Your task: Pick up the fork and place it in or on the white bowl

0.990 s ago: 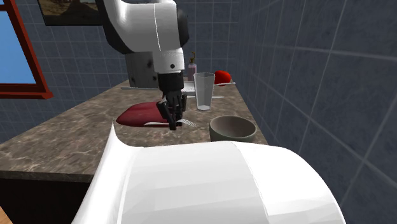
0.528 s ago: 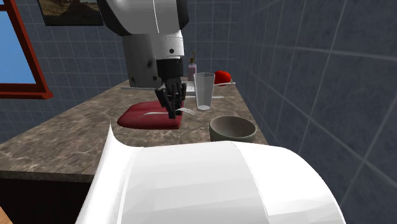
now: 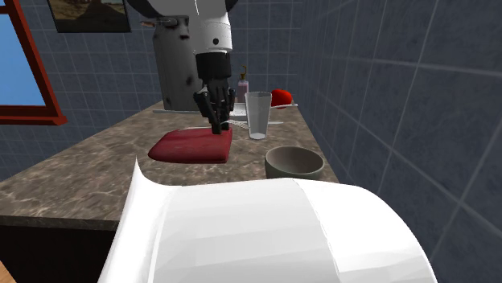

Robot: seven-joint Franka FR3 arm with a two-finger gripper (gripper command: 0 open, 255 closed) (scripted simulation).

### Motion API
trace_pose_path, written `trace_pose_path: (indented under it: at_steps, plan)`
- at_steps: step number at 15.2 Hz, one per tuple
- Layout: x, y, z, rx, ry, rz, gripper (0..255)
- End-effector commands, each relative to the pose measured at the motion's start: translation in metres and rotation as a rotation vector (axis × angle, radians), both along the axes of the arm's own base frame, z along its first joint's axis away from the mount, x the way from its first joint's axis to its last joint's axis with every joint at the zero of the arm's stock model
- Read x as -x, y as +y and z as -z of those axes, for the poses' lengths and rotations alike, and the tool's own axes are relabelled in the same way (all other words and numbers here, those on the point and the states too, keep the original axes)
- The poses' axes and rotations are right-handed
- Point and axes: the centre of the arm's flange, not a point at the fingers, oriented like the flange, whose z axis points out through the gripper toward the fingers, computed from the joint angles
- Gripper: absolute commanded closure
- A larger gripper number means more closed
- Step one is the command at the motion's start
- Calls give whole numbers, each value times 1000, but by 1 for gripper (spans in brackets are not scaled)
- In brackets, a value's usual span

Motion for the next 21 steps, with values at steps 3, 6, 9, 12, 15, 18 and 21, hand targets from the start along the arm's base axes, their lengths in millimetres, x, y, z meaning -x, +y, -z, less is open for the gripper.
trace_pose_path:
  at_steps: [3,6,9,12,15,18,21]
  plan:
    - [0,0,-21,0,0,0,255]
    - [0,0,-34,0,0,0,255]
    - [5,-39,-30,0,0,0,255]
    - [11,-78,-25,0,0,0,255]
    - [16,-117,-21,0,0,0,255]
    - [21,-156,-17,0,0,0,255]
    - [26,-195,-12,0,0,0,255]
